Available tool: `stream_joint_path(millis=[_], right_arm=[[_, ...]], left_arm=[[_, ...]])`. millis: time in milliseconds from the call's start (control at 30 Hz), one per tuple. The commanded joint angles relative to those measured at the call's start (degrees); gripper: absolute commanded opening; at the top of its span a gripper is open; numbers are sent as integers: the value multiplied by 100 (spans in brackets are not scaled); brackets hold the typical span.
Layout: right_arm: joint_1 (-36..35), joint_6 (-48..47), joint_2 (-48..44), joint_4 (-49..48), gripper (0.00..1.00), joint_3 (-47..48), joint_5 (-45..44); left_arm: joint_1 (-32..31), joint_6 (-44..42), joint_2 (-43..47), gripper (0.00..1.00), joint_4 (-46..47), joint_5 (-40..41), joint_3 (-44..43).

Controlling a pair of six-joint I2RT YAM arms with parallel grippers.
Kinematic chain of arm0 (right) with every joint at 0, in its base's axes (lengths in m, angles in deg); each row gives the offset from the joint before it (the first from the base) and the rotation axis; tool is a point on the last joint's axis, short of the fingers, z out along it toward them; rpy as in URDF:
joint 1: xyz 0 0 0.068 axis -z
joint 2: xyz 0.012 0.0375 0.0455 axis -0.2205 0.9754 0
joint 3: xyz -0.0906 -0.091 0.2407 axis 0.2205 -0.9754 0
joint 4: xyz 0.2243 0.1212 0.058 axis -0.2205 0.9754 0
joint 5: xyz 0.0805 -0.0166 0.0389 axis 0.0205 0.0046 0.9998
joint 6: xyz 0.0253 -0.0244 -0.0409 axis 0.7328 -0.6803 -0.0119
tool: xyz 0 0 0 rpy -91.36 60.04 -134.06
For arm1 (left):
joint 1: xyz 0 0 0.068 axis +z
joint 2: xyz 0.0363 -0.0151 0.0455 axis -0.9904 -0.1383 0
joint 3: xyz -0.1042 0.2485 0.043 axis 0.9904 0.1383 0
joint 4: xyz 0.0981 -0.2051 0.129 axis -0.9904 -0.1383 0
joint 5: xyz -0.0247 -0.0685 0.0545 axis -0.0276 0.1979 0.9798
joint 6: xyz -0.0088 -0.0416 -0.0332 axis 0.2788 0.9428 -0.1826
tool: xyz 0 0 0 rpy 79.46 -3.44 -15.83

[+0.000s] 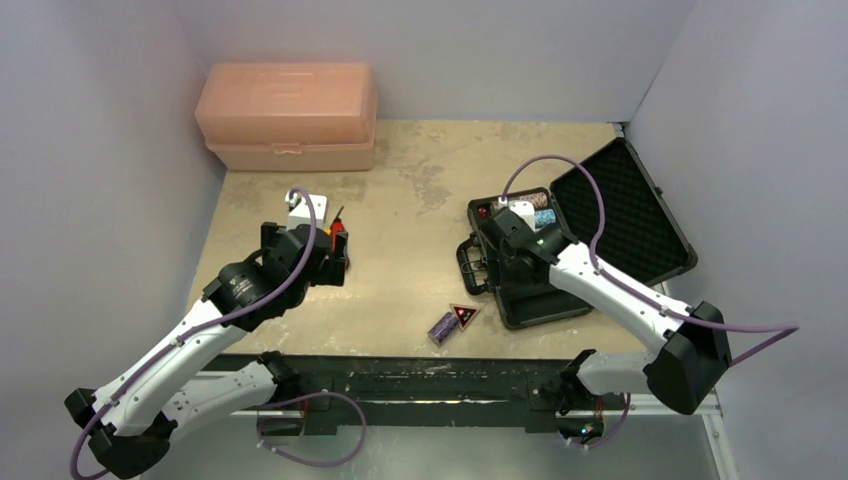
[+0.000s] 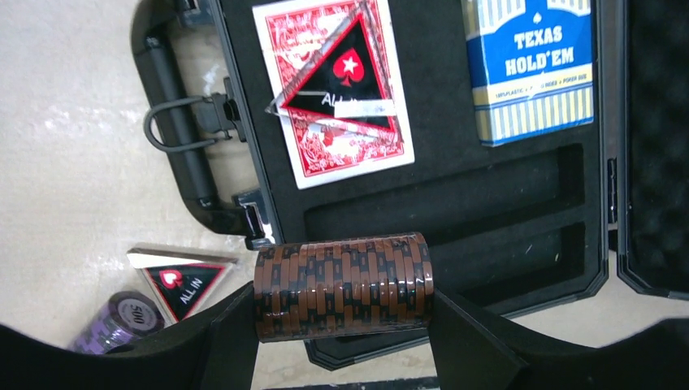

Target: Pack up texas hold em set

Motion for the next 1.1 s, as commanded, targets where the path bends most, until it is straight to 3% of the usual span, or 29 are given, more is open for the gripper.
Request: stream_joint_path(millis=[0,567,1067], right_arm=[[65,126,233,265,38,241,2],[620,-772,898,-75,38,380,242],[628,-662,1119,102,38,434,95]], left_arm=[[45,-174,-29,100,256,-38,-40],[49,-232,-129,100,265,-34,-14],[55,-255,-144,99,243,3,-14]])
